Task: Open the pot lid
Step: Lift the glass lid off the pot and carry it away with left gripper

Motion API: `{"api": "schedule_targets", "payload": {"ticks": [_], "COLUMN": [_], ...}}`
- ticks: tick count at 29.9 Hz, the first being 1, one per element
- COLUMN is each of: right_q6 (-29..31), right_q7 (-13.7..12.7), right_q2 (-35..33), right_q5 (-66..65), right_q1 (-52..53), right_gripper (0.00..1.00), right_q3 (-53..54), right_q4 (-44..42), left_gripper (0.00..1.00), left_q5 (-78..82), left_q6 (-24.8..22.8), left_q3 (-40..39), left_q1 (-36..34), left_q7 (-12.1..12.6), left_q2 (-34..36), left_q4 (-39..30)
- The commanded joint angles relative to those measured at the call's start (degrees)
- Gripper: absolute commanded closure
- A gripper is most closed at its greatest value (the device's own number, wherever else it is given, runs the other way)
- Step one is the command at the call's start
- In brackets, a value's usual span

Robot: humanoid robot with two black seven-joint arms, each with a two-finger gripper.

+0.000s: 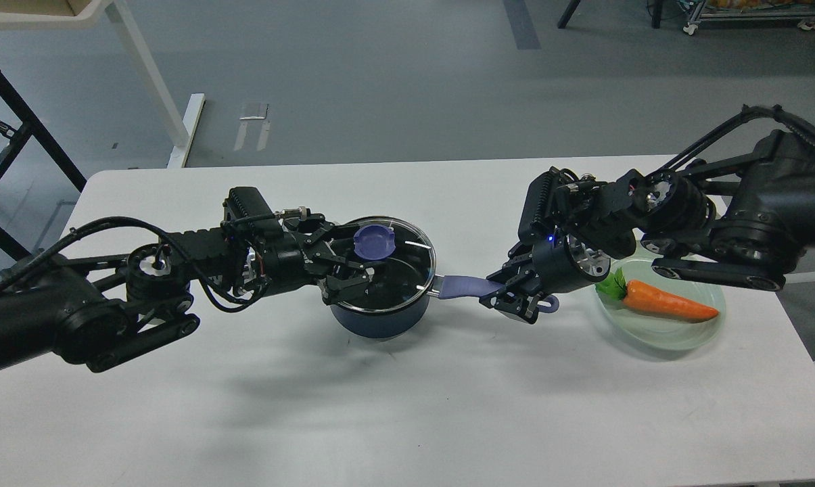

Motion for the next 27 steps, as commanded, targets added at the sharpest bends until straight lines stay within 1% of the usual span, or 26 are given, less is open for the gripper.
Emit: {"api": "schedule_targets", "payload": {"ticks": [1,3,7,11,15,18,20,23,27], "right_q6": [0.1,0.1,0.1,0.1,0.1,0.1,0.1,0.1,0.2], "right_q7": [0.0,0.0,0.0,0.0,0.0,0.0,0.0,0.0,0.0], "right_q2": [0.0,0.0,0.0,-0.2,-0.2,-0.2,-0.5,-0.8,-1.2], "right_q5": [0.0,0.0,0.0,0.0,0.0,0.0,0.0,-0.1,-0.1], "right_q1": [-0.1,-0.1,-0.1,-0.1,-0.1,-0.1,-0.1,-0.2,-0.2], "right_gripper": [0.77,0.77,0.77,0.77,0.76,0.76,0.76,0.76,0.76], "right_q3": [0.0,0.0,0.0,-0.1,-0.1,-0.1,-0.1,-0.2,-0.2], "right_q4": [0.0,0.0,-0.1,-0.1,-0.1,-0.1,-0.2,-0.2,-0.2], "left_gripper": [0.35,0.38,0.51,0.57,0.59,0.59,0.59,0.59,0.59], "left_q5": [-0.1,-0.2,-0.4,-0.6,-0.6,-0.8,-1.7,-4.3,-7.4], "left_q6": [0.8,1.0,1.0,1.3,2.2,2.9,3.7,4.4,4.4], "left_q3": [0.0,0.0,0.0,-0.1,-0.1,-0.4,-0.7,-0.7,0.0], "left_q1": [-0.1,-0.2,-0.3,-0.3,-0.4,-0.4,-0.4,-0.4,0.0], "left_q7": [0.0,0.0,-0.1,-0.5,-0.8,-1.0,-1.7,-3.0,-5.2], "left_q2": [0.0,0.0,0.1,0.7,1.4,3.5,5.8,11.2,17.9], "left_q4": [0.4,0.4,0.4,0.2,-0.3,-1.4,-2.6,-3.5,-3.5]}}
